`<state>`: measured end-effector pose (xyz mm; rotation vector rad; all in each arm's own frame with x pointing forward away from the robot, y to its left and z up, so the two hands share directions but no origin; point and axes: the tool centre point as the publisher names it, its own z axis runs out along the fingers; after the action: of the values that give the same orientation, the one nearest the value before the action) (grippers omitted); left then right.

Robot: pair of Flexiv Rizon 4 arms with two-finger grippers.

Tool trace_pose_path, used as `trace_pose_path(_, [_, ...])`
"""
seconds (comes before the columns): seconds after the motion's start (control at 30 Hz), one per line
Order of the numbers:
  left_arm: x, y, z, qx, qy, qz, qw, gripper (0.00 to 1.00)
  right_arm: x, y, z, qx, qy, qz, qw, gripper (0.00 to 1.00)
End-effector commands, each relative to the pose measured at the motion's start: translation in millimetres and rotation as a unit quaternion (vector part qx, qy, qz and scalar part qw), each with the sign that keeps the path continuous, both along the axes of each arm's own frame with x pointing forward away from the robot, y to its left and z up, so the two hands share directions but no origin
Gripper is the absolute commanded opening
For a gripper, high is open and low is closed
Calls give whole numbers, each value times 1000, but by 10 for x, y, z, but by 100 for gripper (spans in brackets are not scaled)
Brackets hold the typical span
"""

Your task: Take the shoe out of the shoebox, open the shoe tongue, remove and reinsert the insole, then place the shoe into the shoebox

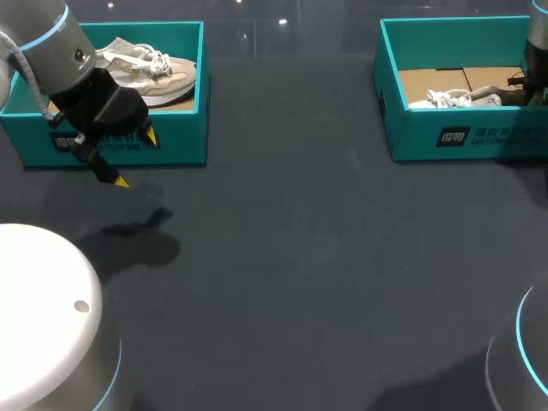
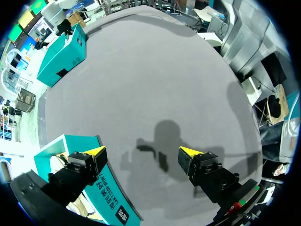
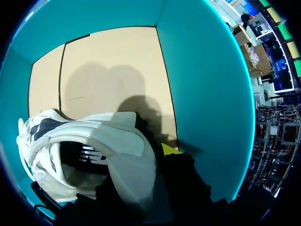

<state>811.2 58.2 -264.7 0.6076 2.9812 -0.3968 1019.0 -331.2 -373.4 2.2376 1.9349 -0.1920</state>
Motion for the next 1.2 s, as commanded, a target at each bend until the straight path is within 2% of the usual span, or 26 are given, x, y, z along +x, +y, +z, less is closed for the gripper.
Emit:
trace_pose_path(0.03, [-3,-1,-3,1,-1,0,1000,100,67,11,-76,10,9,1,1000,0])
trace_pose_path(0.13, [-3,-1,-3,1,-1,0,1000,100,58,18,-68,14,9,2,1000,2])
trace_pose_path(0.17, [-3,-1,-3,1,-1,0,1000,100,55,20,-58,16,9,3,1000,8])
trace_pose_path(0.2, [-3,-1,-3,1,-1,0,1000,100,49,18,-39,17,8,3,1000,20])
trace_pose_path(0.3, [-3,-1,-3,1,-1,0,1000,100,45,14,-18,19,6,4,1000,32])
trace_pose_path(0.67, [-3,-1,-3,1,-1,0,1000,100,-30,26,62,27,3,9,1000,43])
trace_pose_path(0.8, [-3,-1,-3,1,-1,0,1000,100,-68,36,124,31,0,10,999,44])
trace_pose_path(0.9, [-3,-1,-3,1,-1,0,1000,100,-87,49,176,39,-2,10,999,50])
trace_pose_path(0.93, [-3,-1,-3,1,-1,0,1000,100,-96,56,199,41,-3,10,999,65])
trace_pose_path(1.1, [-3,-1,-3,1,-1,0,1000,100,-148,138,344,47,-13,16,999,71])
trace_pose_path(1.17, [-3,-1,-3,1,-1,0,1000,100,-161,165,401,46,-14,17,999,81])
trace_pose_path(1.2, [-3,-1,-3,1,-1,0,1000,100,-164,174,431,48,-14,19,999,90])
